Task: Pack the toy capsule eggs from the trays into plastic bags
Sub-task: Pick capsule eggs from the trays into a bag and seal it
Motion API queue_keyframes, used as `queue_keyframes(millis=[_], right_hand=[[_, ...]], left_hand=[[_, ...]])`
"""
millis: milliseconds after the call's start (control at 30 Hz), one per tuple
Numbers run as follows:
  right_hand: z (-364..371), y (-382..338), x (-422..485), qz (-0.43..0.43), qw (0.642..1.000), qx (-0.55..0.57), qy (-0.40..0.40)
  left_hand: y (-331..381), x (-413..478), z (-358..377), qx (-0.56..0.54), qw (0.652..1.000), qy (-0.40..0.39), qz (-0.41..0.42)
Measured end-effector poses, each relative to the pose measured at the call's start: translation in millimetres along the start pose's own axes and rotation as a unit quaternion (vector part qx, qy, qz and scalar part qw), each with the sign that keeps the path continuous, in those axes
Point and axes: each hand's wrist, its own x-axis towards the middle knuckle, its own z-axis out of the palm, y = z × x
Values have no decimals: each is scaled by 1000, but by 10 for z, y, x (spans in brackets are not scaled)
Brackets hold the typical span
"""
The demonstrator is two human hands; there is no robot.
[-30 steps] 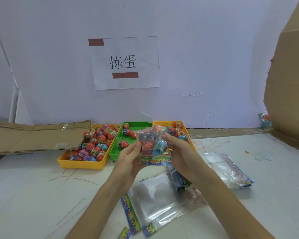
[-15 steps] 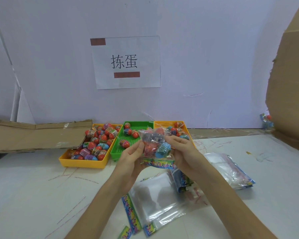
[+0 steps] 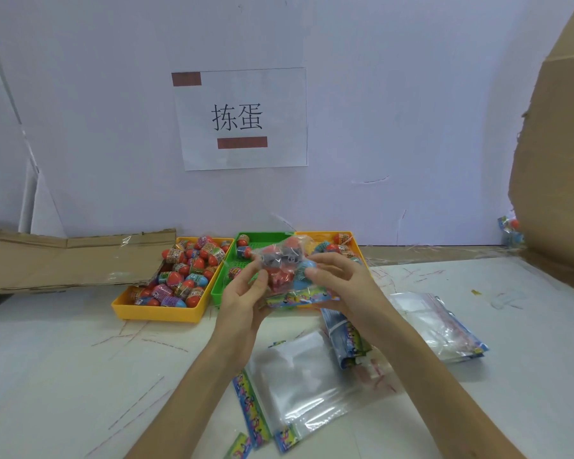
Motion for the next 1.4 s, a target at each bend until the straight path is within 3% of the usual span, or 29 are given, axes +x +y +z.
queue_keyframes(millis=[167,300,433,900,1100,1300,1400], right_hand=[[10,-2,-1,-43,996,-33,67],[-1,-41,-45,-63,995,-83,10],[88,-22,-53,-88,991,-104,15],[220,-38,-84,-133,985,-80,71],[168,-27,-65,-118,989,-63,65],[129,-65,-71,-117,992,-37,4],[176,-42,-77,-123,989,-82,8]], left_hand=[[44,-4,-37,-39,999,-5,-13],[44,3,-4,51,997,42,32],[-6,35,-26,77,994,75,37],[30,65,-34,-9,988,148,45],[37,45,-43,-5,991,117,62],[-23,11,-6,57,989,82,107],[-31,-15,16,96,985,48,132]])
